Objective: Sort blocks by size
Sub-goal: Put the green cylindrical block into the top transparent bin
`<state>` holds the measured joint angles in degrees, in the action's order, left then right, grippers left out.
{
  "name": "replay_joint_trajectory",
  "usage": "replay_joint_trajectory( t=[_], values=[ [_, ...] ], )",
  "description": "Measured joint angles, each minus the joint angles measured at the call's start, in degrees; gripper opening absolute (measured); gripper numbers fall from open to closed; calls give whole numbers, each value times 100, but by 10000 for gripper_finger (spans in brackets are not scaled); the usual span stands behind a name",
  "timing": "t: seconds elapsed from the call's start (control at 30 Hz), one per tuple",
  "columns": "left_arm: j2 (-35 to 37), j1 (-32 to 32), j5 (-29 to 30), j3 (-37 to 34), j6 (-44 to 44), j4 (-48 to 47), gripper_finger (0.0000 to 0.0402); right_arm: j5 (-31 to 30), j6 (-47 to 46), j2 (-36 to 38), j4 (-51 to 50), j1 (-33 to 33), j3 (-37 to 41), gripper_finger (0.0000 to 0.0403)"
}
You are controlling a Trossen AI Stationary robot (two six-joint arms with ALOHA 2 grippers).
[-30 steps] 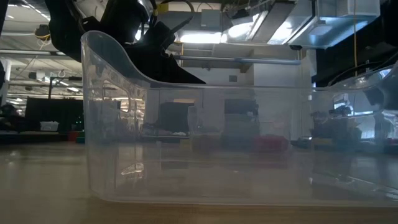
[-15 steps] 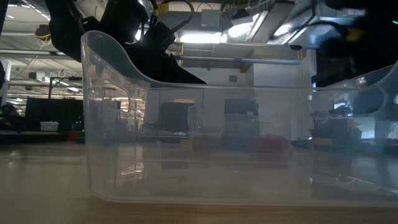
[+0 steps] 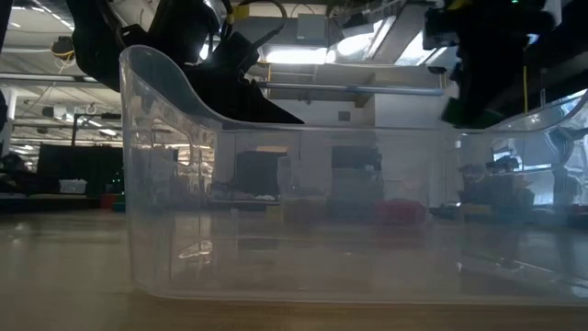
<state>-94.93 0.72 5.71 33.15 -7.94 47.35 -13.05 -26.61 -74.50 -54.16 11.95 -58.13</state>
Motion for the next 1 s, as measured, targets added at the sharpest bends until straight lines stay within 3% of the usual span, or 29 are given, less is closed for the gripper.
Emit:
replay_joint_trajectory(
  t=[0.3,0.6,1.0],
  values=[
    [-1,-1,0,0,2,-2,214,-367,703,0,984,-388,0,133],
    [-1,-1,0,2,2,-3,214,-173,1225,-144,1612,-760,0,134],
    [-7,-1,-2,4,0,-17,214,-40,1676,-879,2081,-914,4,135]
  ],
)
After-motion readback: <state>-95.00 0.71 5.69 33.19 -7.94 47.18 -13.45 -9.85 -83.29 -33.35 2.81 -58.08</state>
